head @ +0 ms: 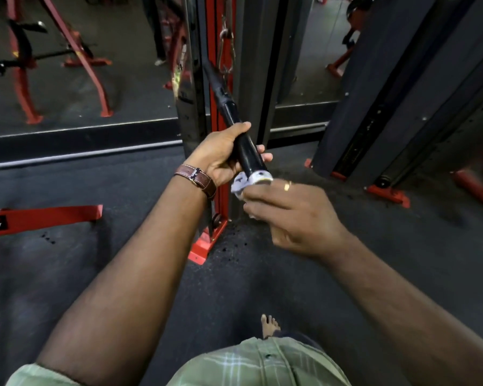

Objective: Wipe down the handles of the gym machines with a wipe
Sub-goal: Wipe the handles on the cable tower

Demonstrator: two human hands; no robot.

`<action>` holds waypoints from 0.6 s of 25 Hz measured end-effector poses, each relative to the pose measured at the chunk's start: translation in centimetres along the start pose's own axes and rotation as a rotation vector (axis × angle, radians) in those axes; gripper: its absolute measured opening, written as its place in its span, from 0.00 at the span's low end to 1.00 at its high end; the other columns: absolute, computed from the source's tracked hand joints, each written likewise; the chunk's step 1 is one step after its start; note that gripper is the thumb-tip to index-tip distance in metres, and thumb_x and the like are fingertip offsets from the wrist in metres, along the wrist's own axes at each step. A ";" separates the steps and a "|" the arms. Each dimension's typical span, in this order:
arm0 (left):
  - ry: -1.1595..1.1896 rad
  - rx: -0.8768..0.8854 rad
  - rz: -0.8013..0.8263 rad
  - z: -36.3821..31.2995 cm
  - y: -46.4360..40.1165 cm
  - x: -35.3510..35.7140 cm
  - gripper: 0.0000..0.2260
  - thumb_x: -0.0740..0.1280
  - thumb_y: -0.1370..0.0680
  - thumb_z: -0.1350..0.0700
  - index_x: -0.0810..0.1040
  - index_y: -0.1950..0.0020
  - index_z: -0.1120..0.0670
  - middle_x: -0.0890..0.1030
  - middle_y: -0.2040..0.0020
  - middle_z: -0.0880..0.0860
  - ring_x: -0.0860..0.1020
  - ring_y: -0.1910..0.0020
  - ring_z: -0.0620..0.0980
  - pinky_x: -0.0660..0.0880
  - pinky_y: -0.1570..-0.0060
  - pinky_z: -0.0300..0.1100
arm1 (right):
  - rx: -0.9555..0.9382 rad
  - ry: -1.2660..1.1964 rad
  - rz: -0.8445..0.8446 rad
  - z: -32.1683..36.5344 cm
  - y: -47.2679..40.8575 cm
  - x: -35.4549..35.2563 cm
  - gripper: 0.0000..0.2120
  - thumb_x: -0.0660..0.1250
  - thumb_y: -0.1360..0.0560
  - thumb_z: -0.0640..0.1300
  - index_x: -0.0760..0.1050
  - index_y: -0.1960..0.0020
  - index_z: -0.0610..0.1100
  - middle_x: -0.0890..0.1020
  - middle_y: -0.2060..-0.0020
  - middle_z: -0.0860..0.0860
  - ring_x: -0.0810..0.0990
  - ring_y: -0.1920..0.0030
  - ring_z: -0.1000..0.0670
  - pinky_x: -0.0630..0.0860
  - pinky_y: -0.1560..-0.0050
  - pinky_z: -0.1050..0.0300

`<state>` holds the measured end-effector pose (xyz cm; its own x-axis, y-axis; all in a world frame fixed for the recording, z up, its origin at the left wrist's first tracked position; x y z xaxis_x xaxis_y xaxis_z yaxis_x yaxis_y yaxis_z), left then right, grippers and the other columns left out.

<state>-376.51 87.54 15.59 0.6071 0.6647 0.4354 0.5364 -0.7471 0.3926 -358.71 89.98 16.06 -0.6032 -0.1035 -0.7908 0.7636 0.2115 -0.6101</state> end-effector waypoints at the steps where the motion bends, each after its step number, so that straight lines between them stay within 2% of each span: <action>1: 0.013 0.003 0.002 -0.3 0.1 0.1 0.18 0.68 0.20 0.55 0.68 0.35 0.61 0.82 0.66 0.62 0.84 0.66 0.62 0.80 0.71 0.48 | -0.043 0.072 -0.031 0.3 0.7 0.4 0.10 0.70 0.26 0.31 0.83 0.46 0.36 0.84 0.45 0.43 0.82 0.54 0.43 0.80 0.61 0.49; 6: 0.052 -0.035 0.033 -1.9 1.5 1.3 0.11 0.66 0.19 0.56 0.69 0.44 0.62 0.79 0.67 0.60 0.82 0.72 0.55 0.77 0.76 0.41 | -0.093 0.149 -0.346 1.8 -1.5 -0.4 0.08 0.71 0.25 0.31 0.83 0.46 0.33 0.84 0.47 0.40 0.81 0.59 0.41 0.79 0.61 0.50; 9: 0.099 -0.091 0.049 -2.0 1.4 1.1 0.12 0.66 0.19 0.55 0.69 0.44 0.63 0.77 0.66 0.59 0.80 0.74 0.55 0.79 0.75 0.44 | 0.019 0.166 -0.480 1.9 -2.6 -1.9 0.08 0.69 0.23 0.33 0.83 0.45 0.32 0.83 0.49 0.36 0.80 0.57 0.40 0.79 0.60 0.49; 12: 0.082 -0.142 0.054 -1.2 1.7 0.5 0.15 0.67 0.21 0.52 0.68 0.41 0.59 0.77 0.65 0.59 0.80 0.70 0.56 0.80 0.70 0.48 | 0.178 0.187 -0.490 1.0 -3.1 -2.0 0.10 0.67 0.22 0.33 0.82 0.44 0.30 0.82 0.49 0.34 0.80 0.54 0.39 0.78 0.54 0.54; 15: 0.028 -0.108 -0.033 -1.0 2.1 -0.1 0.15 0.67 0.20 0.53 0.67 0.39 0.58 0.77 0.69 0.58 0.79 0.75 0.54 0.77 0.76 0.44 | 0.068 0.159 -0.380 1.6 -3.5 -1.0 0.12 0.70 0.24 0.38 0.82 0.44 0.31 0.82 0.49 0.36 0.80 0.54 0.39 0.78 0.50 0.52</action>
<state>-376.04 85.94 17.13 0.5724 0.6900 0.4430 0.4884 -0.7208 0.4918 -360.37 87.77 18.89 -0.8689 -0.0093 -0.4950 0.4903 0.1222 -0.8629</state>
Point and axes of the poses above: each hand's wrist, its own y-axis away from the middle knuckle, its own x-axis out of the palm, z = x × y, the point moved 3 cm from there along -y, towards the middle knuckle
